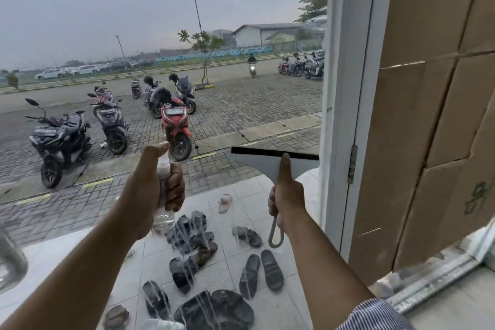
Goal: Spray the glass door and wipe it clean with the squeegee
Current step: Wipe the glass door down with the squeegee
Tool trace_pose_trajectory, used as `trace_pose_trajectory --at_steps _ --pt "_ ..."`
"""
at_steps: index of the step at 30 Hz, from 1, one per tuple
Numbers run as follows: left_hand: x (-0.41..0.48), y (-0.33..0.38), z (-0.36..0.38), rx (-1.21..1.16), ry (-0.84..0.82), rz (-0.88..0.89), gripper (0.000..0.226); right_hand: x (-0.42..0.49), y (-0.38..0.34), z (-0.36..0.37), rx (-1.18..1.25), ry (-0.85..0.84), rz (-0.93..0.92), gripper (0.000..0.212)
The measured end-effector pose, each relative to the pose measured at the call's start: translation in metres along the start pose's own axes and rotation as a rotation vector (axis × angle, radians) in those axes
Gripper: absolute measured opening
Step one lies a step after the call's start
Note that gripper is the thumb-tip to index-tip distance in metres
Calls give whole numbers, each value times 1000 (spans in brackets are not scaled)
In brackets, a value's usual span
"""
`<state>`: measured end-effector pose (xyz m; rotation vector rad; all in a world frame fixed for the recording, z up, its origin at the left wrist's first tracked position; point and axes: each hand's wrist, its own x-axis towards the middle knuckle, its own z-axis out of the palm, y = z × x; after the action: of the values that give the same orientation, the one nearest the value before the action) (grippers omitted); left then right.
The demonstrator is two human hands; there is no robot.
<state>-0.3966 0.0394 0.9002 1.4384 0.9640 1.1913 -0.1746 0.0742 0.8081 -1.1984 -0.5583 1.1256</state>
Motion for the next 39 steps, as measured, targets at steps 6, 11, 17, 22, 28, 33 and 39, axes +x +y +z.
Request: trace_pose_trajectory --at_steps 6,11,17,22,28,33,39 --pt "-10 -4 -27 -6 -5 -23 57 -14 29 22 258 -51 226 70" --pt "-20 -4 -52 -5 -5 -25 57 -29 42 45 440 -70 334 67" --pt "-29 0 -76 -22 3 -26 57 -47 48 73 611 -59 412 68" --pt "-40 4 -100 -25 19 -13 62 -63 53 95 678 -81 421 65" --pt "-63 15 -136 -25 31 6 58 -87 74 128 662 -78 431 70" --pt "-89 25 -174 8 49 49 59 -115 98 170 625 -65 437 67" --pt "-119 32 -217 -15 44 47 59 -166 134 228 540 -127 498 75"
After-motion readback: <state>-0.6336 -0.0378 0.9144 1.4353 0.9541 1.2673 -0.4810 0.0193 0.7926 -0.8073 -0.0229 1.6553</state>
